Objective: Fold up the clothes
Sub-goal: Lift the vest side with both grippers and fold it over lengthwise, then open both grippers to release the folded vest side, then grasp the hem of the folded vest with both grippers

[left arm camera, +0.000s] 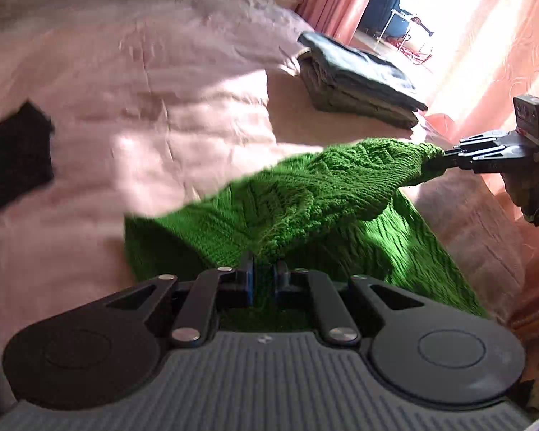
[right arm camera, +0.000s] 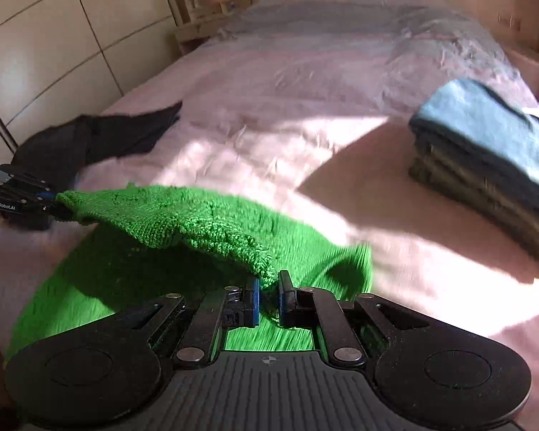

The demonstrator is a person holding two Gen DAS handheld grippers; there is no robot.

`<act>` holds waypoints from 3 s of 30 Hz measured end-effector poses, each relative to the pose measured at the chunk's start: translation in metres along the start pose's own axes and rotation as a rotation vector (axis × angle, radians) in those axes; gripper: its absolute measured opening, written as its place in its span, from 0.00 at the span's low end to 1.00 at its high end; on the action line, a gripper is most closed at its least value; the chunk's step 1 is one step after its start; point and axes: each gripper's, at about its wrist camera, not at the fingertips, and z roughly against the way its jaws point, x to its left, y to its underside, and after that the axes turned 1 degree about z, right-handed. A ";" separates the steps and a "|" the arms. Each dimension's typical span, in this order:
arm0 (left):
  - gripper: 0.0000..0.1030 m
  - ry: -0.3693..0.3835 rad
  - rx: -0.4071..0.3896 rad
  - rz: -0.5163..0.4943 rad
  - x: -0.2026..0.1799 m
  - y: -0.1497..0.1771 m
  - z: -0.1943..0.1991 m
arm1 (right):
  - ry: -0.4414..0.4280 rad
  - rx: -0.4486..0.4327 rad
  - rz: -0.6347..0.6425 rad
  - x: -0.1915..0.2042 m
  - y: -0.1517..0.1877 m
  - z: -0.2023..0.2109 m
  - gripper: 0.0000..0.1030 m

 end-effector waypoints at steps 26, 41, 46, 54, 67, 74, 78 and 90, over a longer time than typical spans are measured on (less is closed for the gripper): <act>0.13 0.034 -0.166 1.042 0.001 0.119 -0.025 | -0.183 -0.053 -1.302 -0.060 0.141 -0.041 0.27; 0.07 -0.043 -0.162 0.831 -0.031 0.163 0.035 | -0.217 -0.071 -1.148 -0.034 0.174 0.037 0.07; 0.07 -0.039 -0.181 0.784 -0.040 0.164 0.039 | -0.205 -0.093 -1.130 -0.030 0.177 0.049 0.06; 0.12 -0.084 -0.109 0.760 -0.038 0.170 0.022 | -0.092 0.025 -1.075 -0.023 0.185 0.026 0.07; 0.23 -0.314 -0.058 0.575 -0.006 0.103 0.065 | 0.288 -0.014 -0.558 -0.010 0.099 0.056 0.67; 0.23 -0.322 -0.144 0.277 -0.016 0.011 -0.015 | 0.180 -0.088 -0.261 0.030 0.015 -0.041 0.35; 0.23 -0.319 -0.121 0.162 -0.021 -0.012 -0.068 | 0.180 -0.089 -0.043 0.064 -0.011 -0.098 0.35; 0.04 -0.351 -0.176 0.227 0.031 0.026 -0.051 | 0.223 -0.032 -0.056 0.002 0.031 -0.106 0.35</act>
